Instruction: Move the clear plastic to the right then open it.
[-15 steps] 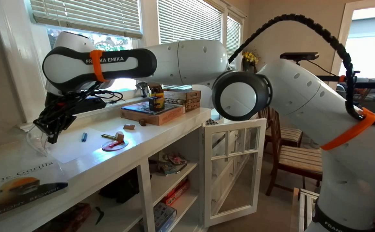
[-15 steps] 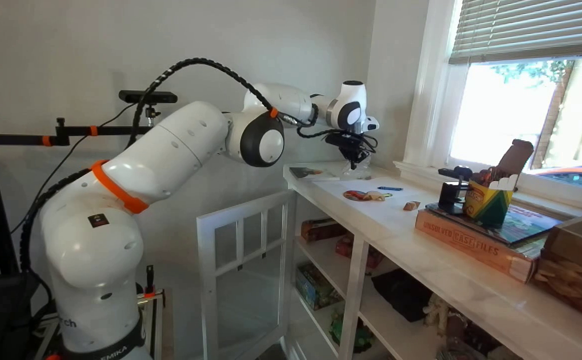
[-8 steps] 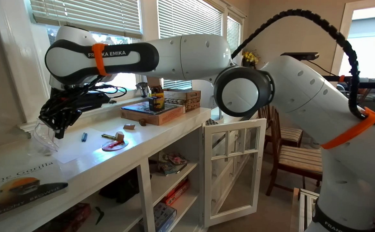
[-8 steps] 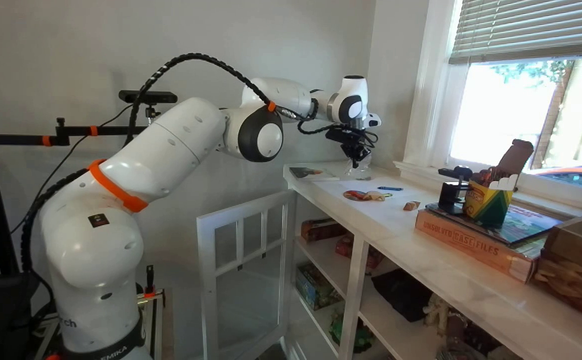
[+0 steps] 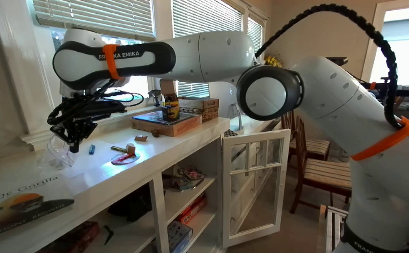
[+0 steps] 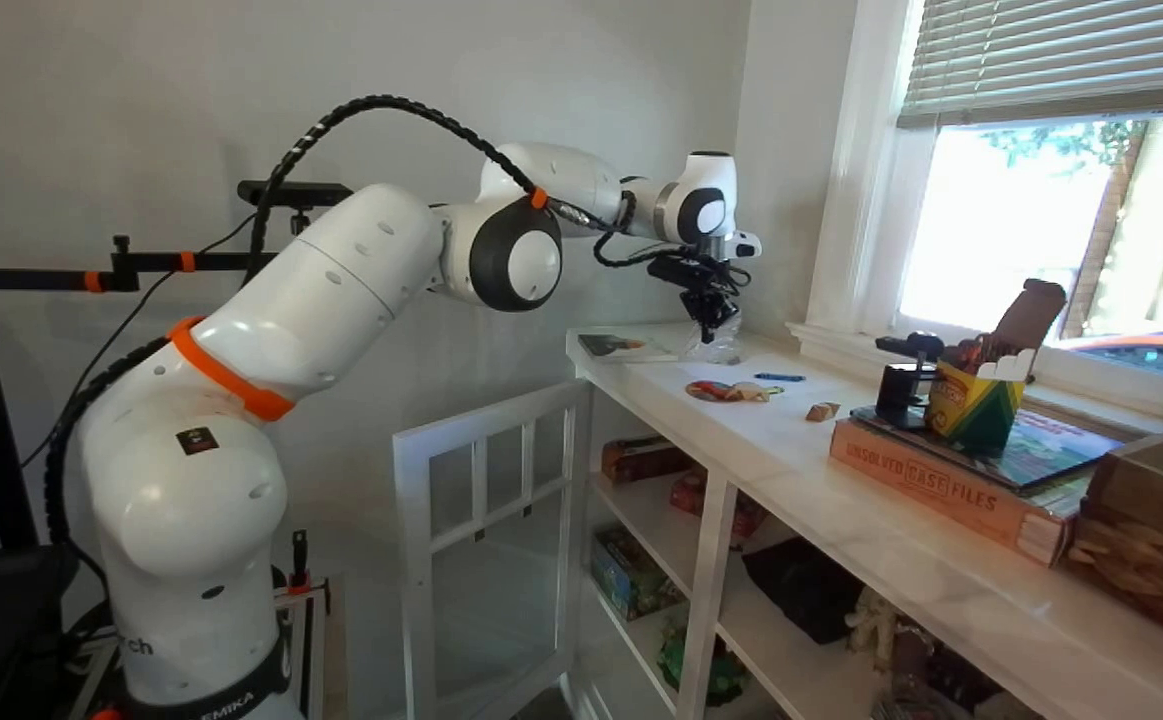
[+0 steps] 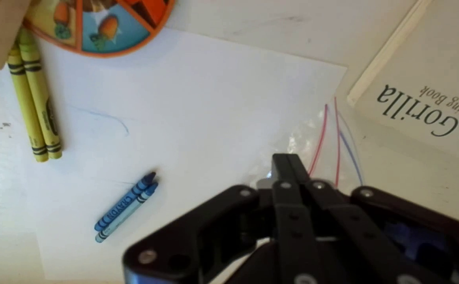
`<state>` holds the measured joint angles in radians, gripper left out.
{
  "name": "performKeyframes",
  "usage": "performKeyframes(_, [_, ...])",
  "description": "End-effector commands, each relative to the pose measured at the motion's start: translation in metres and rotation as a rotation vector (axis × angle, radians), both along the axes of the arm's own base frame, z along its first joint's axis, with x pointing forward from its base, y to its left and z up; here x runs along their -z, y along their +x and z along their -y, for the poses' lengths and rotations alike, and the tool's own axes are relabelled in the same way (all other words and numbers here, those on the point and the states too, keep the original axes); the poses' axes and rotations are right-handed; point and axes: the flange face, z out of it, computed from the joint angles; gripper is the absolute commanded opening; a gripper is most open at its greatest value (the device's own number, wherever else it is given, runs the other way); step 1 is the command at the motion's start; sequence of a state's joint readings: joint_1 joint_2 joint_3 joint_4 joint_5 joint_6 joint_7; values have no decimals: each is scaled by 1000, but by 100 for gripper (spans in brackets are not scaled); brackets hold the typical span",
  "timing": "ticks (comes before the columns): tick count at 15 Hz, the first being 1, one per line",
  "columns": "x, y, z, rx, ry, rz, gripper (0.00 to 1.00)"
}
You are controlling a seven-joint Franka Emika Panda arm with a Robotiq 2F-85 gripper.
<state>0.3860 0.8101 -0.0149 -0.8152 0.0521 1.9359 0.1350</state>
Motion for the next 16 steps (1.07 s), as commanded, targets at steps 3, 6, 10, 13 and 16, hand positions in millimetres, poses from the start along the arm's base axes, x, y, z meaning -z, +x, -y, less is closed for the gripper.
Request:
performKeyframes(3, [0,-22,6,102,-18,-80,0])
performKeyframes(6, [4,-31,10,134,-62,-106,0])
performKeyframes(10, [10,-45,17,136,-201,-124,0])
performKeyframes(13, [11,-52,19,134,-280,-126,0])
performKeyframes(16, [11,-58,22,131,-338,-122,0])
